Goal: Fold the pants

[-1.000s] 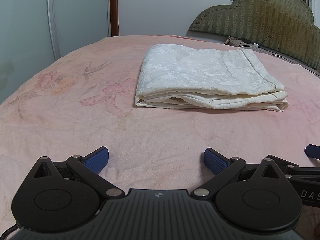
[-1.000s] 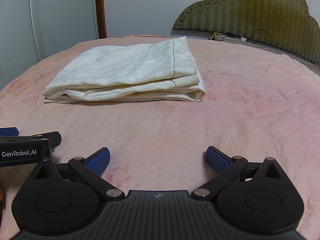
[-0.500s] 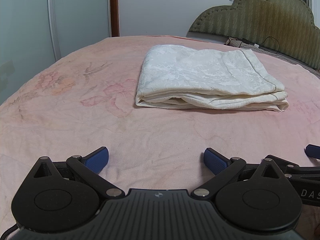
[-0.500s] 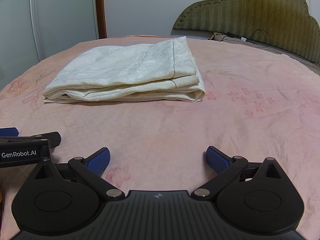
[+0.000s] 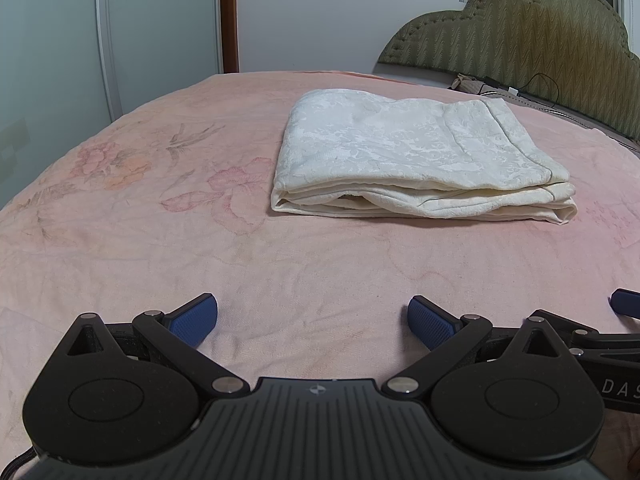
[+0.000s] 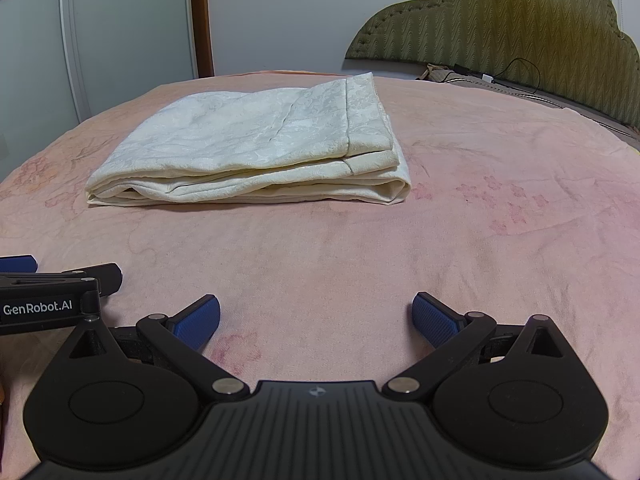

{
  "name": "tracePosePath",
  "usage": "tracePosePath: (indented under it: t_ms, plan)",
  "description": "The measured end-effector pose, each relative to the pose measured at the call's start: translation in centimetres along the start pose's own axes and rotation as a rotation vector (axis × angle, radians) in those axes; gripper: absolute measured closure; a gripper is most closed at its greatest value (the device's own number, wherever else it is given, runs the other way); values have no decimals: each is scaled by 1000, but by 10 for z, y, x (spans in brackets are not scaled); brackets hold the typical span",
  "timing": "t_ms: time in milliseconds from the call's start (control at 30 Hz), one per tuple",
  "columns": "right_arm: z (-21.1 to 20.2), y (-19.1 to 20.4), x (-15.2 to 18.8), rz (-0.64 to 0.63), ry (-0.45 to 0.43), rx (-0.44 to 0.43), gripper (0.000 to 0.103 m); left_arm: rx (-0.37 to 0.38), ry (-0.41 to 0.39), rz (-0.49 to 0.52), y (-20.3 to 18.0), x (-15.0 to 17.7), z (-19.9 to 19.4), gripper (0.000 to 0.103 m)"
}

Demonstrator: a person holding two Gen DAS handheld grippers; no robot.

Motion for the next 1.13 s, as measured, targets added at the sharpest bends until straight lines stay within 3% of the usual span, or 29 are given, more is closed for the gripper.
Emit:
tracePosePath:
  t_ms: [1133]
  plan:
    - [0, 0, 0, 0, 0, 0, 0, 5, -1, -5, -1, 1, -1, 0]
Point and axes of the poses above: each gripper's, at about its wrist camera, not at the fingertips, and z roughly the way its jaws point, y to its left, x to its underside, the point moved 4 cm from there along z, roughly the way its jaws point, and after that the axes turned 9 degrees about -z, right-handed, at the moved point
